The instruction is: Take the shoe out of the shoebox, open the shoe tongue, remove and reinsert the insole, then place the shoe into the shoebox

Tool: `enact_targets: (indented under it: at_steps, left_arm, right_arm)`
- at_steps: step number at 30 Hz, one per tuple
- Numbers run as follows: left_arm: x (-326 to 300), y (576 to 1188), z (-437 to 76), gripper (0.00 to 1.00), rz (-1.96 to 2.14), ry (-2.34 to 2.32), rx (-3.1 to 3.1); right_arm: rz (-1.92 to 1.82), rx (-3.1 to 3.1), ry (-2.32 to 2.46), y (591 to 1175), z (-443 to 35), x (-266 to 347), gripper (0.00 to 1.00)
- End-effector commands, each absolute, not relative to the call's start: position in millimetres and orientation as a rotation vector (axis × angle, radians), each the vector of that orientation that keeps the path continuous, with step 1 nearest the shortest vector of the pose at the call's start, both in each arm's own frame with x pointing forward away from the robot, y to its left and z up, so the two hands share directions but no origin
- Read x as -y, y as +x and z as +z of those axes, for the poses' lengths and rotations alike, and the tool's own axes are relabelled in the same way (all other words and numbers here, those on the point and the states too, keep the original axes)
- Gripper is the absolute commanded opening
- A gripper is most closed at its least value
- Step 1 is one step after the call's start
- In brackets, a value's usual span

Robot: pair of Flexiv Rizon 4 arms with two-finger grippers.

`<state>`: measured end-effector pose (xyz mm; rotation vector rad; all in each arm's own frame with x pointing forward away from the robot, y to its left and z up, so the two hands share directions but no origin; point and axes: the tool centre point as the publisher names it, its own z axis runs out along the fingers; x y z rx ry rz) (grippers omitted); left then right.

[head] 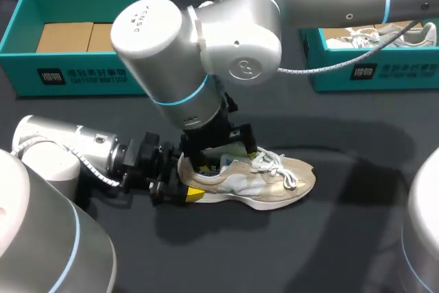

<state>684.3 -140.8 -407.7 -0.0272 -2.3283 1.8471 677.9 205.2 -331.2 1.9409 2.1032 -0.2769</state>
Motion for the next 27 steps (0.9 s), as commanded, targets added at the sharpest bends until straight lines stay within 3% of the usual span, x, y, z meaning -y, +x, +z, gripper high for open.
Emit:
enact_targets:
  at_steps: [1, 27]
  left_arm:
    - [139.0, 683.8, -410.3, 0.00, 1.849, -0.025, 2.329]
    - [139.0, 683.8, -410.3, 0.00, 1.849, -0.025, 2.329]
  right_arm:
    - [-0.360, -1.576, 2.158, 675.0, -338.8, -208.9, 1.00]
    - [-0.301, -1.346, 2.245, 681.4, -327.6, -171.9, 1.00]
